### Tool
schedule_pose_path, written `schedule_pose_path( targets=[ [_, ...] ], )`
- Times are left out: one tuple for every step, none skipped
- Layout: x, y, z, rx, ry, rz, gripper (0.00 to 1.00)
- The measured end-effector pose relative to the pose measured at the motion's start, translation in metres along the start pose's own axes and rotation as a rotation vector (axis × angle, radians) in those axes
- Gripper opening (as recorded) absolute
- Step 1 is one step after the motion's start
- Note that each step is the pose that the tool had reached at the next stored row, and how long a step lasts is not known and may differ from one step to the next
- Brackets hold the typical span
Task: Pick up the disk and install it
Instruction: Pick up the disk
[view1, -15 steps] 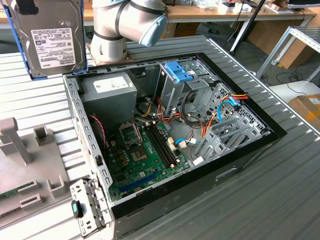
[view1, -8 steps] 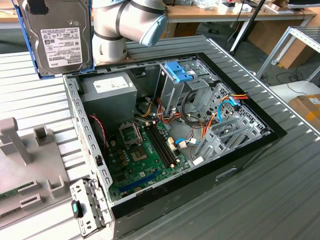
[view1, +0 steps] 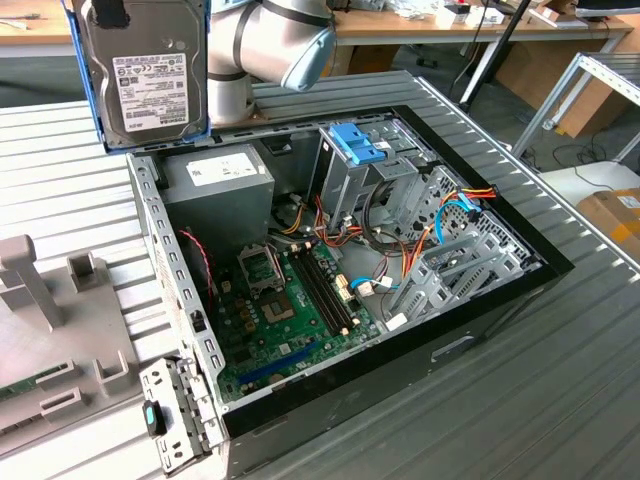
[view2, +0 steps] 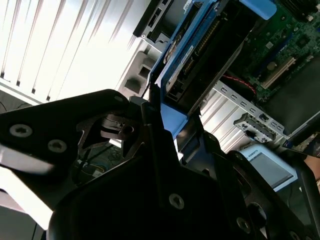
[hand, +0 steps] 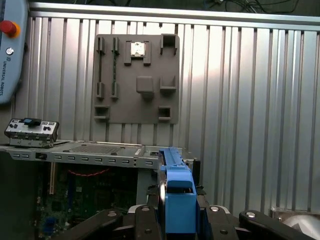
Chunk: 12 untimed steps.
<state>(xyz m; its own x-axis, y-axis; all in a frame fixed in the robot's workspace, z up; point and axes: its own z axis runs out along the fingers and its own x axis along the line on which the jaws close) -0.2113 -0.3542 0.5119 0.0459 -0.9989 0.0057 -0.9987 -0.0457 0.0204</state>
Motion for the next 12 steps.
schedule_pose_path(
  targets=[
    [0.0004,-0.008,-0.0001,0.0,0.0,0.0,0.37],
    [0.0006,-0.0126,-0.0003,0.0,0.0,0.0,0.37],
    [0.0007,-0.0156,-0.0003,0.0001,-0.0001,0.0,0.37],
    [0.0008,-0.0181,-0.0004,0.0,0.0,0.0,0.37],
    [0.0012,-0.0256,-0.0005,0.0,0.0,0.0,0.37],
    [0.0013,-0.0277,-0.0006,0.0,0.0,0.0,0.37],
    [0.0014,-0.0303,-0.0006,0.0,0.0,0.0,0.37],
    [0.0016,-0.0344,-0.0007,0.0,0.0,0.0,0.37],
    [0.0017,-0.0363,-0.0007,0.0001,-0.0001,0.0,0.37],
    [0.0018,-0.0387,-0.0007,0.0001,-0.0001,0.0,0.37],
    [0.002,-0.0435,-0.0009,0.0,-0.0001,0.0,0.37],
    [0.0022,-0.0475,-0.001,0.0,0.0,0.0,0.37]
  ],
)
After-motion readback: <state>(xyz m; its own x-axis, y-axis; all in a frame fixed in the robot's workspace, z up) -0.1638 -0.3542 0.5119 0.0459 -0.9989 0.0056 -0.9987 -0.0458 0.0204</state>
